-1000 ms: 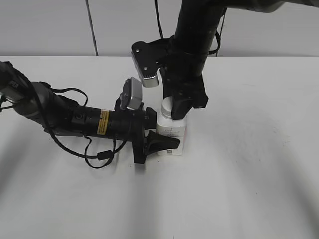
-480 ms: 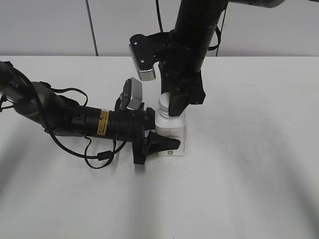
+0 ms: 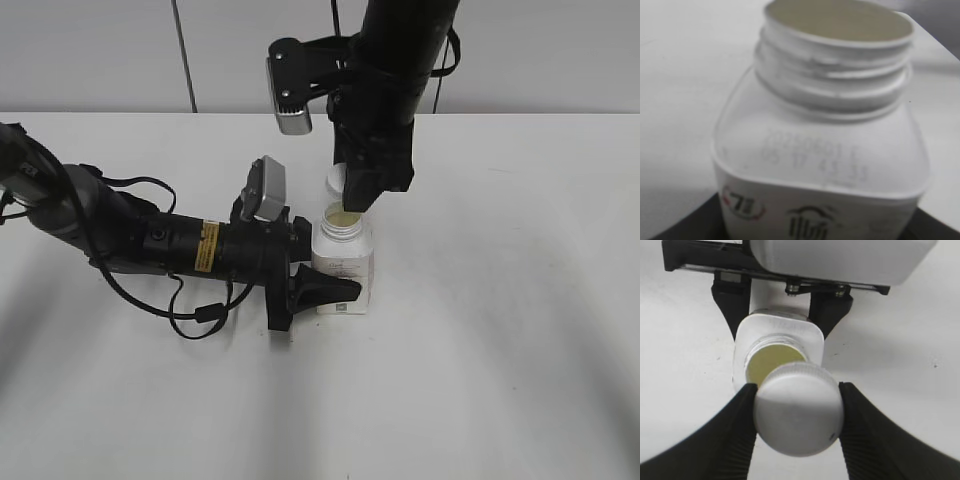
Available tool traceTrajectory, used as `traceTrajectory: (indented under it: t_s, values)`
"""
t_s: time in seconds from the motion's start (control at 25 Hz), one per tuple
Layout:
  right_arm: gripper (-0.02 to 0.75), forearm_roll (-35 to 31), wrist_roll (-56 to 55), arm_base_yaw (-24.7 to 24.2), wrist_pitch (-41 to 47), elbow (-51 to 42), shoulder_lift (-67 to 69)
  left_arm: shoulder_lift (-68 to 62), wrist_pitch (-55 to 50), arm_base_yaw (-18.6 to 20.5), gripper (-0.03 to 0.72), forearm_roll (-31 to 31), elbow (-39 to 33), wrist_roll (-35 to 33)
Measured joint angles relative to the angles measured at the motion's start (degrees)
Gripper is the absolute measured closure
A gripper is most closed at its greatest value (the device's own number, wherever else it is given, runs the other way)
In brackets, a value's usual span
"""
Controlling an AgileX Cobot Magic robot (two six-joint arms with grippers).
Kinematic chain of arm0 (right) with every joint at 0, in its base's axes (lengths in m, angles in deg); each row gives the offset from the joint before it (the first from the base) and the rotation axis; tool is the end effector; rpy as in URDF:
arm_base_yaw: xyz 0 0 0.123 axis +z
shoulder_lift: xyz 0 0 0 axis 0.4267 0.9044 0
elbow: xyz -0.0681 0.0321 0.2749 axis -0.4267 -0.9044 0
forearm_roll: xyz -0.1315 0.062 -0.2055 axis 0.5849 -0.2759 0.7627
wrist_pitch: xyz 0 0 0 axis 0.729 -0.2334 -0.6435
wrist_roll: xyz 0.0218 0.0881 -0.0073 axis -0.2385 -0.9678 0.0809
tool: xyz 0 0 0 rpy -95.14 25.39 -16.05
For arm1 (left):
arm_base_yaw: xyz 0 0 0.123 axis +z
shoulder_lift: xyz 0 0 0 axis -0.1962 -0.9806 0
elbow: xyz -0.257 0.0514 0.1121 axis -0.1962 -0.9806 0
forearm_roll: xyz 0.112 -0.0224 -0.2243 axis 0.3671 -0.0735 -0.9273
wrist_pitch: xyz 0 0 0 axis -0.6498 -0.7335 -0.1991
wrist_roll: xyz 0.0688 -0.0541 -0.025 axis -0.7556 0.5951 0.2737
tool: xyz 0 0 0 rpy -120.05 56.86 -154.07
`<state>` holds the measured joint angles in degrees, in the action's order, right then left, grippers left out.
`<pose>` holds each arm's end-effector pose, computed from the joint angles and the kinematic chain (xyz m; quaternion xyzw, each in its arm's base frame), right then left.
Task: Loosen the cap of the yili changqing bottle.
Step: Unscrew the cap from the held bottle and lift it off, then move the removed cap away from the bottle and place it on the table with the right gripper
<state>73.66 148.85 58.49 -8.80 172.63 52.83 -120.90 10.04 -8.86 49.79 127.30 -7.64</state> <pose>0.3585 0.2537 0.2366 -0.7825 0.6110 0.0562 0.1058 0.3453 -0.2138 0.0517 0.5567 0.5883 -0.4324 0.3962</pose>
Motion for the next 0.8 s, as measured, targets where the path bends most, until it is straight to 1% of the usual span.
traceTrajectory:
  t_s: [0.24,0.36,0.48,0.6,0.8]
  values:
    - [0.349,0.4,-5.0,0.0,0.0,0.0,-2.2,0.0,0.0,0.0,0.294,0.0,0.0,0.0]
    - [0.349,1.0,-10.7,-0.1,0.0,0.0,-2.4,0.0,0.0,0.0,0.294,0.0,0.0,0.0]
    - [0.349,1.2,-20.3,-1.3,-0.1,0.0,-2.5,0.0,0.0,0.0,0.294,0.0,0.0,-0.1]
    - [0.349,1.4,-29.4,-4.2,-0.1,0.0,-2.5,0.0,0.0,0.0,0.294,0.1,0.0,-0.1]
    - [0.349,1.6,-45.0,-12.5,-0.1,-0.1,-2.5,0.0,0.0,0.0,0.294,0.2,0.0,-0.1]
